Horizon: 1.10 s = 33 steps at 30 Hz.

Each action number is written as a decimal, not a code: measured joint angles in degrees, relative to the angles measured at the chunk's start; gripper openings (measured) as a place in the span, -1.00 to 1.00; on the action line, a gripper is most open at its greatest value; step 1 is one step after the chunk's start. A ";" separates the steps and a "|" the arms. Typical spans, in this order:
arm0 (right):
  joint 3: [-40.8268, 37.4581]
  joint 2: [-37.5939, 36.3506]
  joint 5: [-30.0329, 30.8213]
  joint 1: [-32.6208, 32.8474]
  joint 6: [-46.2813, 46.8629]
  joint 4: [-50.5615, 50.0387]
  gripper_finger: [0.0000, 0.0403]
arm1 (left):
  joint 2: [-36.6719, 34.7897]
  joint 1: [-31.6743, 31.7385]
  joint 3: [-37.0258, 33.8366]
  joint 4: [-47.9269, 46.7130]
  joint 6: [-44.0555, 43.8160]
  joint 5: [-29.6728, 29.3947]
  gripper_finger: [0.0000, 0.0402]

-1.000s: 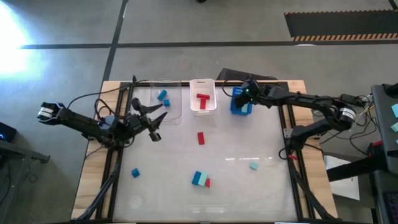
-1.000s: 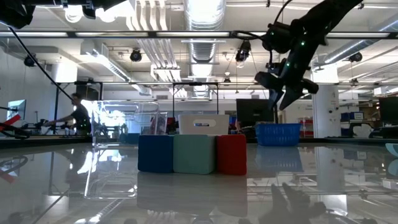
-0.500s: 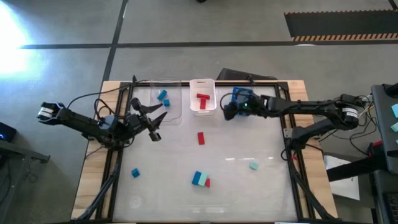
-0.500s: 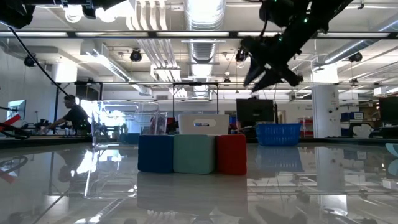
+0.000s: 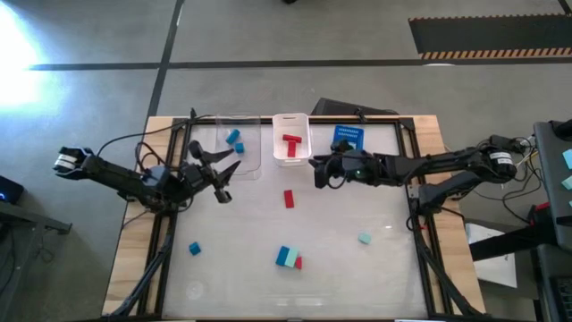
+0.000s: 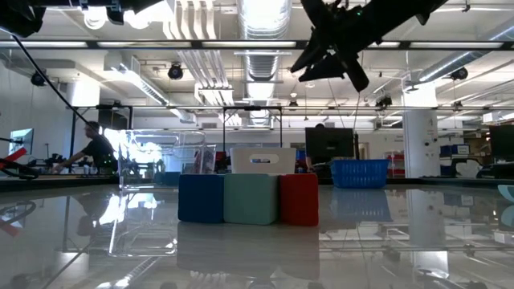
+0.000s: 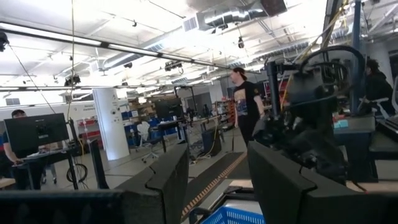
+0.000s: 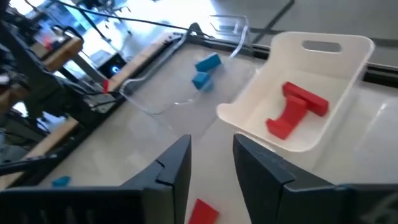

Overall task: Sort & place blocks by color
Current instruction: Put the top red block into the white bin

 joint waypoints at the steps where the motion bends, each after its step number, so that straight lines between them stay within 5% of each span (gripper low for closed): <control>1: 0.00 0.43 0.11 0.45 -0.02 0.93 -0.48 | -0.02 0.00 0.02 0.32 0.02 -0.01 -0.26; 11: 5.96 11.27 -0.13 1.64 -2.13 3.76 -0.54 | 0.46 0.00 0.13 0.41 0.39 0.01 -0.26; 26: 30.62 31.17 -0.23 2.16 5.60 -31.07 -0.52 | -0.01 0.00 0.13 0.20 0.50 0.01 -0.26; 33: 37.06 38.58 -0.49 4.26 9.76 -35.41 -0.22 | 0.01 0.00 0.04 0.20 0.50 0.01 -0.26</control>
